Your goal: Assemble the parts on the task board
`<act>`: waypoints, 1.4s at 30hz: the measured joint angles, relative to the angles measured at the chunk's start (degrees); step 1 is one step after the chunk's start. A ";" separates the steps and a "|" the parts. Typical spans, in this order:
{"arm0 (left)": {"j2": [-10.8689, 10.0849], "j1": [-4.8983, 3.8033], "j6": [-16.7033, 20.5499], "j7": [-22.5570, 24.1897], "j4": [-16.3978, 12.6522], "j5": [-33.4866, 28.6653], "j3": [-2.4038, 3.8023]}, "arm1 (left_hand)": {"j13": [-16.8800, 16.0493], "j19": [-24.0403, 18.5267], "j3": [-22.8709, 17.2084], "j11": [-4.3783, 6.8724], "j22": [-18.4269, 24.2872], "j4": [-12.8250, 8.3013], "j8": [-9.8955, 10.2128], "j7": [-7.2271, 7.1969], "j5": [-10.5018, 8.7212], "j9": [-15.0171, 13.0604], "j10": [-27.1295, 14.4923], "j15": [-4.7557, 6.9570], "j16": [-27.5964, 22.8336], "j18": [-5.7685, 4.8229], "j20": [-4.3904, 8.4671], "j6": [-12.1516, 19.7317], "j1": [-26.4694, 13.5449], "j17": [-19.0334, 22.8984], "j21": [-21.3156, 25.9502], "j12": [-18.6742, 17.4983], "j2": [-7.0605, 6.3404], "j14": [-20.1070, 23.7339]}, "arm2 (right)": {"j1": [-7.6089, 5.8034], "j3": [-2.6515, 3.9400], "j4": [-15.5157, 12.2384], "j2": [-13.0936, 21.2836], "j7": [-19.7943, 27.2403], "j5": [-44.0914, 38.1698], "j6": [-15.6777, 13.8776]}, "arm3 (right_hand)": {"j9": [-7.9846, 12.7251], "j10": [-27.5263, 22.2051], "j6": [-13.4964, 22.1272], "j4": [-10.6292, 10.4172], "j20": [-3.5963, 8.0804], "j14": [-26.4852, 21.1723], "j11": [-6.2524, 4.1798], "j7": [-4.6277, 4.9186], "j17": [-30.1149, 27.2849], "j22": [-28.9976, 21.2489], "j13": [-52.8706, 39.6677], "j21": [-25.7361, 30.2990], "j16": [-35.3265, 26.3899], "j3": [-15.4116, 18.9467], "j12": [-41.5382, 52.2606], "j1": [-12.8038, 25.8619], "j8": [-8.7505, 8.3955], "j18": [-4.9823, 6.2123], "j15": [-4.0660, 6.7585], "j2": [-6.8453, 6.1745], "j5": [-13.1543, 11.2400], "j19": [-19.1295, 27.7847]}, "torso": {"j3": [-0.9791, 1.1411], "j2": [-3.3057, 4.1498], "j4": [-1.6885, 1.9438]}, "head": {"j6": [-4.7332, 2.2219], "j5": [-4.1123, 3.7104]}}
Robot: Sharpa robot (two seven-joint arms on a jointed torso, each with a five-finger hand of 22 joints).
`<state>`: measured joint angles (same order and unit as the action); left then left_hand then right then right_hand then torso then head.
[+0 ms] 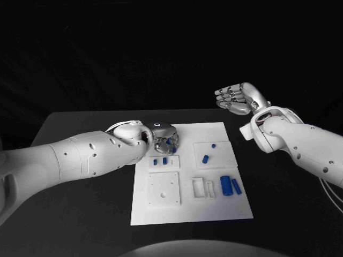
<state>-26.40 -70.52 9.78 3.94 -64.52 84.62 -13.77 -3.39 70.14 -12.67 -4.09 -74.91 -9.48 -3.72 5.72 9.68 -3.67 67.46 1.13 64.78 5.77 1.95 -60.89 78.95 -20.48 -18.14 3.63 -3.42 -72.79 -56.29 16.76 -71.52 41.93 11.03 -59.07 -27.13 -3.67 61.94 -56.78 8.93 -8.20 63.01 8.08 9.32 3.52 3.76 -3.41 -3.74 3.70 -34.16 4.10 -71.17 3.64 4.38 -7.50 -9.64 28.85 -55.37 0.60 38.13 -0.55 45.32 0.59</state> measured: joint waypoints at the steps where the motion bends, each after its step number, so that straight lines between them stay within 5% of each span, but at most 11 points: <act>1: 0.04 0.01 -0.03 0.00 0.07 0.00 0.00 | 0.00 0.12 0.27 0.00 0.00 0.27 0.00 0.00 -0.20 0.00 0.00 0.00 0.00 -0.01 0.12 0.00 0.00 0.07 0.25 0.00 0.00 0.00 | 0.00 0.00 0.00 0.00 0.00 0.02 0.00 | 0.00 0.00 0.00 0.00 0.00 0.00 0.00 0.00 0.00 0.00 0.00 0.00 0.00 0.00 0.00 0.00 0.00 0.00 0.00 0.00 0.00 0.00 | -0.01 0.00 0.00 | 0.00 0.01; 17: 0.40 0.10 -0.09 0.51 0.90 -0.43 0.05 | 0.03 1.24 0.38 1.11 -0.04 4.86 0.00 -0.26 -1.04 0.00 1.69 1.22 0.37 -0.44 1.24 -2.58 -0.18 0.71 2.02 0.00 0.49 -0.83 | 0.00 0.00 0.09 -0.19 -0.09 0.21 0.05 | 0.00 0.00 0.00 0.00 0.00 0.00 0.00 -0.01 0.01 0.01 0.00 0.00 0.00 0.00 0.00 0.00 0.00 0.00 0.01 0.00 0.00 0.00 | -0.01 0.01 0.01 | -0.06 0.07; 42: 0.92 0.41 0.00 1.02 1.94 -0.99 0.21 | 0.03 2.05 0.39 1.85 -0.02 3.39 0.12 -0.51 -1.08 -0.02 5.73 1.20 1.56 -0.44 1.02 -6.46 1.49 0.39 -0.27 0.00 2.77 -3.48 | 0.00 0.00 0.19 -0.49 -0.82 -0.10 0.15 | -0.01 0.00 -0.01 0.00 0.01 0.04 0.00 -0.02 0.01 0.01 0.04 0.00 0.00 0.00 0.00 0.30 0.00 0.01 0.04 0.30 0.00 -0.01 | 0.03 0.03 -0.08 | 0.04 0.27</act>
<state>-25.48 -70.11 9.78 4.96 -62.59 83.64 -13.56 -3.36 72.20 -12.28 -2.24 -74.93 -6.09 -3.60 5.21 8.60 -3.69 73.18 2.33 66.34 5.33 2.96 -67.34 80.43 -20.09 -18.41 3.63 -0.65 -76.28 -56.28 16.76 -71.33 41.44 10.21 -59.17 -26.98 -3.68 61.94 -56.79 8.93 -8.20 63.05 8.08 9.31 3.53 3.77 -3.37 -3.74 3.71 -34.16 4.10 -70.87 3.64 4.39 -7.45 -9.34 28.85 -55.38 0.64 38.16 -0.63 45.36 0.86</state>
